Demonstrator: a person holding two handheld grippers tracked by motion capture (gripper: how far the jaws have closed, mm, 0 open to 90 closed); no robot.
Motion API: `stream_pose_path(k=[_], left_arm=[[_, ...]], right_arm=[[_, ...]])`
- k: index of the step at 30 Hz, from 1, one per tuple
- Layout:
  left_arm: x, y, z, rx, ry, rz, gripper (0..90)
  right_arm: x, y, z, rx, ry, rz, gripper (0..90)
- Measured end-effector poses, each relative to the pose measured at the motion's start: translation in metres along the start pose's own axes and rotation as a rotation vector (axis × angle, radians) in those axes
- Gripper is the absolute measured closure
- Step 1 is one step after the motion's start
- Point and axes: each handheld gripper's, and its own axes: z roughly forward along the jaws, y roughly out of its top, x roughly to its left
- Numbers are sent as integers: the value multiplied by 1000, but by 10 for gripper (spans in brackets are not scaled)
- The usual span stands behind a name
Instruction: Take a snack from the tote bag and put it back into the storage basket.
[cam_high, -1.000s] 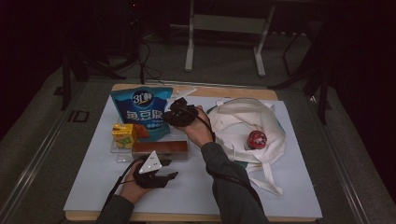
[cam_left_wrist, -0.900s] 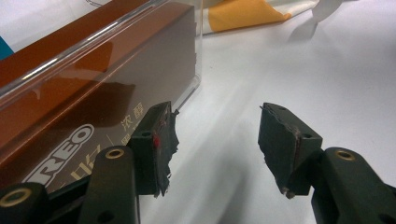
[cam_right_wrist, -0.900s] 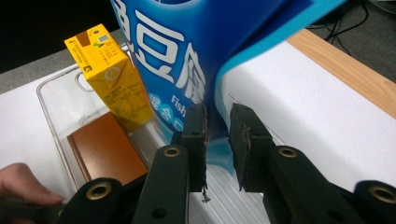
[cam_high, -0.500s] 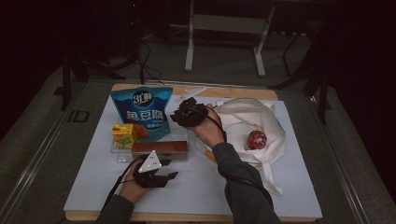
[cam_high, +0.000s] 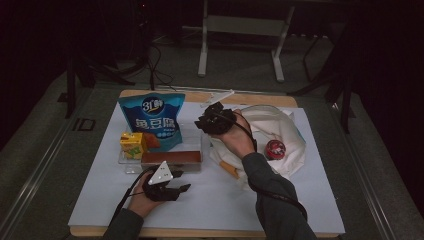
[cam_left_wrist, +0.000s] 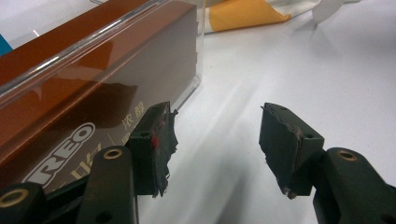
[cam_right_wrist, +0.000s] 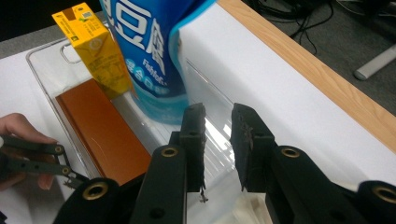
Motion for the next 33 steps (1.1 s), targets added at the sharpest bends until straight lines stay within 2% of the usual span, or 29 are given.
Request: stream_pose_path(k=[9,14,21,33], left_arm=[[0,0,0,-1,-3,-5,444],[0,0,0,-2,-1,-6,443],[0,0,0,1,3,-2,443],[-1,0,1,6,2,4,442]], right_arm=[[-10,-7,-17,13,-21,19,751],[-13,-12,-25,17,-15,31,755],[-16,-16,-34,47,-27,9,755],[-26,-30,-48,67,-22,46,755]])
